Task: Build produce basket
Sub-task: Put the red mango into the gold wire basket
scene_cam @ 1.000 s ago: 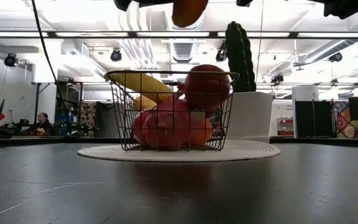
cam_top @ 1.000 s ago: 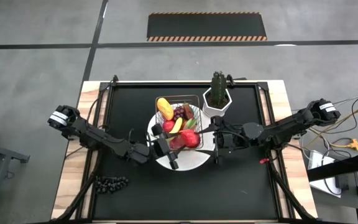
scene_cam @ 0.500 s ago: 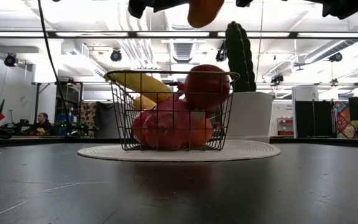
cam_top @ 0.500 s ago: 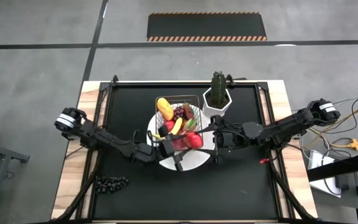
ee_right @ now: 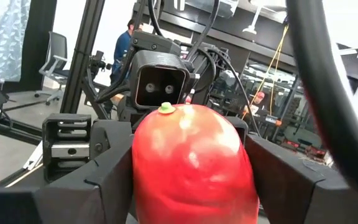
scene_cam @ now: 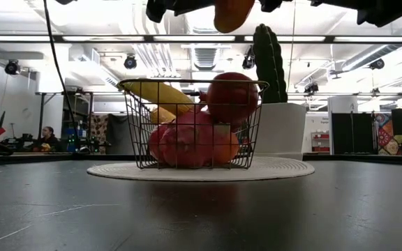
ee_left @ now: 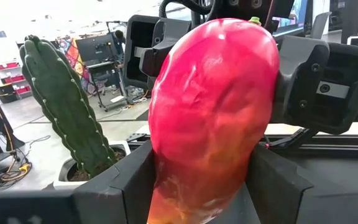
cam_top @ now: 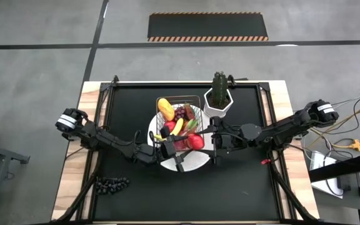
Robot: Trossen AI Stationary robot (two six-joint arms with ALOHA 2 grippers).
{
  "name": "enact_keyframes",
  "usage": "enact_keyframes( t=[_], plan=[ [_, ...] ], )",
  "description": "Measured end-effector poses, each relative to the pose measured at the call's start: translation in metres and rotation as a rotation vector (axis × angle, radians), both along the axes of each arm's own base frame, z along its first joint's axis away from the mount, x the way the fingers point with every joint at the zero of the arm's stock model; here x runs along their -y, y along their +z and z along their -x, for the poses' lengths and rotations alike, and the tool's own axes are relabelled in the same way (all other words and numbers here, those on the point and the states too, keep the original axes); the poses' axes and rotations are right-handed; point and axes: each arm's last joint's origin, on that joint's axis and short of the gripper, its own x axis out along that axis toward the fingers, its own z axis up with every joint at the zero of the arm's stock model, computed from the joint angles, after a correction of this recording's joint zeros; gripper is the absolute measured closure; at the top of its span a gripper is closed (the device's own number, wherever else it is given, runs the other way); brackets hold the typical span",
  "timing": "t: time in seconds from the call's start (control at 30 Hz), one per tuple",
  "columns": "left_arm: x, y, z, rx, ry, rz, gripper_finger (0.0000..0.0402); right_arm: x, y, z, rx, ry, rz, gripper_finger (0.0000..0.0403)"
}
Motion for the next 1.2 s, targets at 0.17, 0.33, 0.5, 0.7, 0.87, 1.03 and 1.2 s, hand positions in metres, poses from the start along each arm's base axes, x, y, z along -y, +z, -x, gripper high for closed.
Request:
enact_keyframes(
  t=[0.17, 0.33, 0.5, 0.7, 0.87, 1.03, 1.2],
  plan=[
    [-0.0003, -0.0006, 0.0002, 0.000, -0.002, 0.000, 0.0205, 0.0001, 0.0008, 0.0006, 0.001, 0.000, 0.000, 0.0170],
    [-0.0004, -0.0012, 0.0004, -0.002, -0.002, -0.001, 0.0205, 0.0000, 0.0002, 0.0004, -0.002, 0.000, 0.000, 0.0172],
    [-0.0005, -0.0012, 0.0004, -0.001, -0.002, -0.001, 0.0205, 0.0000, 0.0002, 0.0004, -0.002, 0.000, 0.000, 0.0175],
    [-0.0008, -0.0015, 0.0004, -0.002, -0.003, -0.001, 0.0205, 0.0000, -0.0001, 0.0004, -0.004, 0.000, 0.000, 0.0175],
    [-0.0010, -0.0016, 0.0005, -0.002, -0.003, -0.002, 0.0205, 0.0000, -0.0001, 0.0004, -0.004, -0.001, 0.000, 0.0175],
    [-0.0011, -0.0027, 0.0008, -0.008, -0.005, -0.004, 0.0187, 0.0000, -0.0010, 0.0002, -0.012, 0.000, -0.005, 0.0176],
    [-0.0012, -0.0035, 0.0007, -0.019, -0.006, -0.016, 0.0136, 0.0002, -0.0020, -0.0001, -0.024, -0.001, -0.033, 0.0178]
  ],
)
